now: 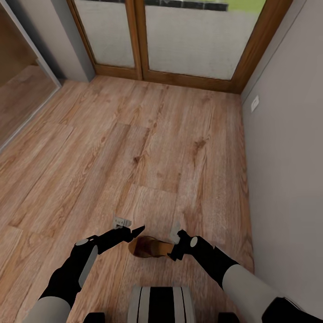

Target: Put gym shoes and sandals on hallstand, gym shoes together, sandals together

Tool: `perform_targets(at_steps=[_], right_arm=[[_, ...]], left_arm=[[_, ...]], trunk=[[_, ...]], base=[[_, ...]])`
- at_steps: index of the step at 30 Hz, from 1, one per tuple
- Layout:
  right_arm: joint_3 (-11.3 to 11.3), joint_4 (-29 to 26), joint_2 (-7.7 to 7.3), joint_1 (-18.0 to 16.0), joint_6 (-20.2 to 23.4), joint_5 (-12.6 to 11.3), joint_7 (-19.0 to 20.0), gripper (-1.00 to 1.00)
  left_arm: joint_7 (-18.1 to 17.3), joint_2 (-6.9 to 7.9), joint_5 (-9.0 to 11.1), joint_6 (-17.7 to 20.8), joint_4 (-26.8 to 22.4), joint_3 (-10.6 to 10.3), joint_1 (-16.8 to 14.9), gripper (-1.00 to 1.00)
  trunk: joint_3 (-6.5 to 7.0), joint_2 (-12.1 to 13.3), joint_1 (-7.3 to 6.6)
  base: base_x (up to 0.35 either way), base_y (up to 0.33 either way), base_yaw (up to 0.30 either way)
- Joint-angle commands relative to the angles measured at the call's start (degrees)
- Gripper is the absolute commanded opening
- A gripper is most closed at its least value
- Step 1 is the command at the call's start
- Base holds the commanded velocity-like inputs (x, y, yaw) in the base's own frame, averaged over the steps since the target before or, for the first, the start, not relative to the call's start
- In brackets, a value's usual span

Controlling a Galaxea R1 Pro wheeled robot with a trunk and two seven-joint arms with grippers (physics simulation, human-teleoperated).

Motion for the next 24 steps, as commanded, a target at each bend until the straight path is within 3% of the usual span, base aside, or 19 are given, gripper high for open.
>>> perform_targets(at_steps=[1,8,17,24], right_arm=[[0.03,-0.12,-0.01,-0.02,0.23,0.54,0.23,1.00],[0.04,-0.12,-0.01,-0.01,0.22,0.54,0.22,1.00],[0.04,-0.12,-0.01,-0.02,0.19,0.56,0.18,1.00],[0.04,-0.12,-0.01,0.02,0.18,0.56,0.21,1.00]], left_arm=[[-0.16,0.00,0.51,0.55,-0.01,0.05,-0.02,1.00],[-0.16,0.01,0.51,0.57,-0.01,0.05,-0.03,1.00],[-0.16,0.04,0.51,0.61,-0.01,0.05,-0.03,1.00],[-0.16,0.00,0.51,0.59,-0.01,0.05,-0.02,1.00]], trunk=[[-0.27,-0.03,0.01],[-2.17,-0.12,0.19],[-2.81,-0.12,0.19],[-4.69,-0.22,0.38]], base=[[0.000,0.000,0.000],[0.000,0.000,0.000],[0.000,0.000,0.000],[0.000,0.000,0.006]])
